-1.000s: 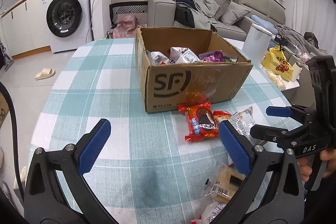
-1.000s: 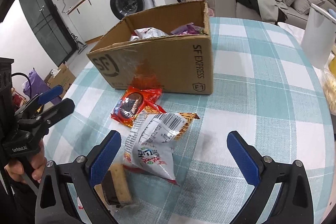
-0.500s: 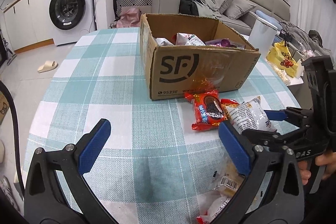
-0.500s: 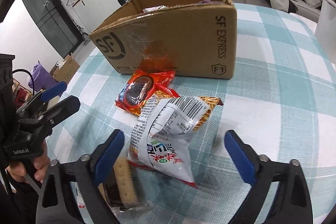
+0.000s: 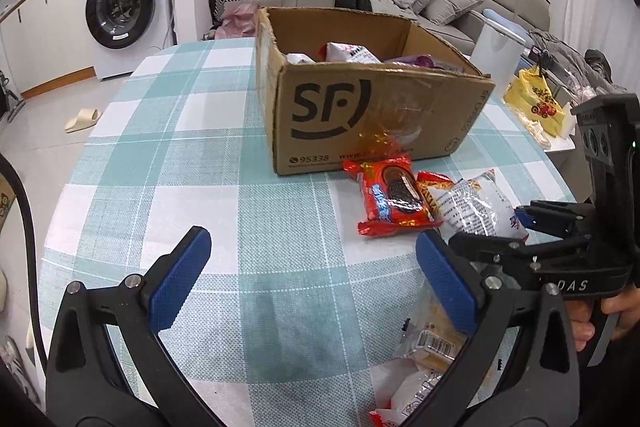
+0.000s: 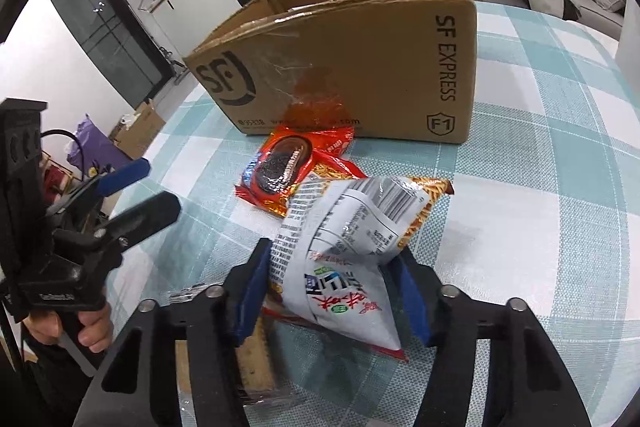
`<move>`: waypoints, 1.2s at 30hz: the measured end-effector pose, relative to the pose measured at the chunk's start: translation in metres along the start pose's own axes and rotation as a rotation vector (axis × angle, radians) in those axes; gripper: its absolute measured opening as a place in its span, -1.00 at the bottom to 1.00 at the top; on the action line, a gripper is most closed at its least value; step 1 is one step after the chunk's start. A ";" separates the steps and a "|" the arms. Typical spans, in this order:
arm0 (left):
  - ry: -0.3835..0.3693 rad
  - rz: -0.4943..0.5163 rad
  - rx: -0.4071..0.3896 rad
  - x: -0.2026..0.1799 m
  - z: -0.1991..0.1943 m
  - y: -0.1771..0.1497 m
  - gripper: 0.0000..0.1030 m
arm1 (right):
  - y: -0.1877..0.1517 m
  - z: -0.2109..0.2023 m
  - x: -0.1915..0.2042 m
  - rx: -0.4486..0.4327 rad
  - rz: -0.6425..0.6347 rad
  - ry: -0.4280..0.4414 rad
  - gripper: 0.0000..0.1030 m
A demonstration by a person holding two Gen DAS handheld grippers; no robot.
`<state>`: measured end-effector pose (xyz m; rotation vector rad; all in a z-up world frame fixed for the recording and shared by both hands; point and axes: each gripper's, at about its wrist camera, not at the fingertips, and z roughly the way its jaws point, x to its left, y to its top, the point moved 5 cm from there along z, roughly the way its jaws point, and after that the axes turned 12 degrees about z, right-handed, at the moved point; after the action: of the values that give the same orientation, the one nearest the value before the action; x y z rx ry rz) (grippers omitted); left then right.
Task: Organize snacks
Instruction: 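Grasp the white noodle-snack bag with the right gripper while the left grasps the cracker pack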
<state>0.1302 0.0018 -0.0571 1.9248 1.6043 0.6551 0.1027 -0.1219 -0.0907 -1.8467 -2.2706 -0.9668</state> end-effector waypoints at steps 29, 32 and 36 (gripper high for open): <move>-0.255 0.362 0.123 -0.114 0.006 -0.035 0.98 | 0.002 -0.030 -0.014 -0.037 -0.023 -0.008 0.03; -0.263 0.390 0.141 -0.122 0.009 -0.040 0.88 | 0.002 -0.029 -0.014 -0.034 -0.023 -0.008 0.03; -0.292 0.396 0.142 -0.125 0.012 -0.040 0.53 | 0.002 -0.028 -0.014 -0.030 -0.024 -0.008 0.03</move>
<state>0.0884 -0.1167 -0.0958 2.3466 1.1276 0.3914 0.0993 -0.1473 -0.0729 -1.8420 -2.3012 -1.0040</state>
